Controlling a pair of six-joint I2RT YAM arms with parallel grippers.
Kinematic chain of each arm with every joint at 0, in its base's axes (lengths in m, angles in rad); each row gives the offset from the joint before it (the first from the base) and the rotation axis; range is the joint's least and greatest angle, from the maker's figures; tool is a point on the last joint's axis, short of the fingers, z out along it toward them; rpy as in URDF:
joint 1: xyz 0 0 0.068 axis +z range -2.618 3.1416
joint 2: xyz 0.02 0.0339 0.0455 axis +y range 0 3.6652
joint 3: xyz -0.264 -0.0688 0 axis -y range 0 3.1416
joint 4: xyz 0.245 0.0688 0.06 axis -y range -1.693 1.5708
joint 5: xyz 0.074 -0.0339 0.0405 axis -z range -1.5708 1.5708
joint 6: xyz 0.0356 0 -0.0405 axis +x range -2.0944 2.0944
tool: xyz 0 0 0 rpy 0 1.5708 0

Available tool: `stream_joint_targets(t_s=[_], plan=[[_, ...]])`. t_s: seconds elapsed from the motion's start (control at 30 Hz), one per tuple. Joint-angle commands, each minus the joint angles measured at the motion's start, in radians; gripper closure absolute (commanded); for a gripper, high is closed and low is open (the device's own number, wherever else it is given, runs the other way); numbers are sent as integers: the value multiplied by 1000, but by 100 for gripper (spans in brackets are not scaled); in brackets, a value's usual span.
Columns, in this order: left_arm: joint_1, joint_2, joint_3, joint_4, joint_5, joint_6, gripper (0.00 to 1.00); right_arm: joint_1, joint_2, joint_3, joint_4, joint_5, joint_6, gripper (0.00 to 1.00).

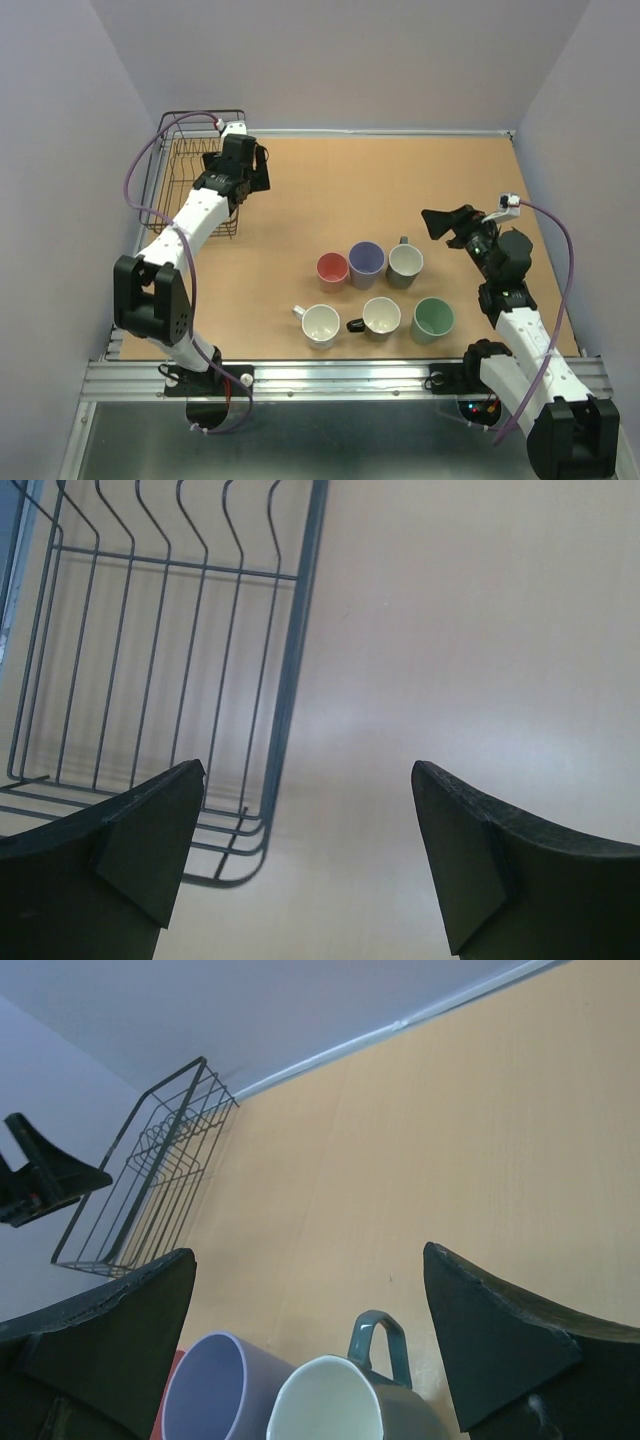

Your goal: Load the cups into the dish rack

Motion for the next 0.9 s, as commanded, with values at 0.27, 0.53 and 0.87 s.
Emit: stream_joint_targets(t_s=[0.27,0.53,0.87], plan=[[118,188,153,-49,44,56,5,-1,-23,-21,-53,-25,-38,0],[136,265,159,-57,97,55,11,-1,-19,-28,-62,-19,-43,0],[138,316,154,-54,151,59,27,-1,-26,-34,-73,-10,-43,0]])
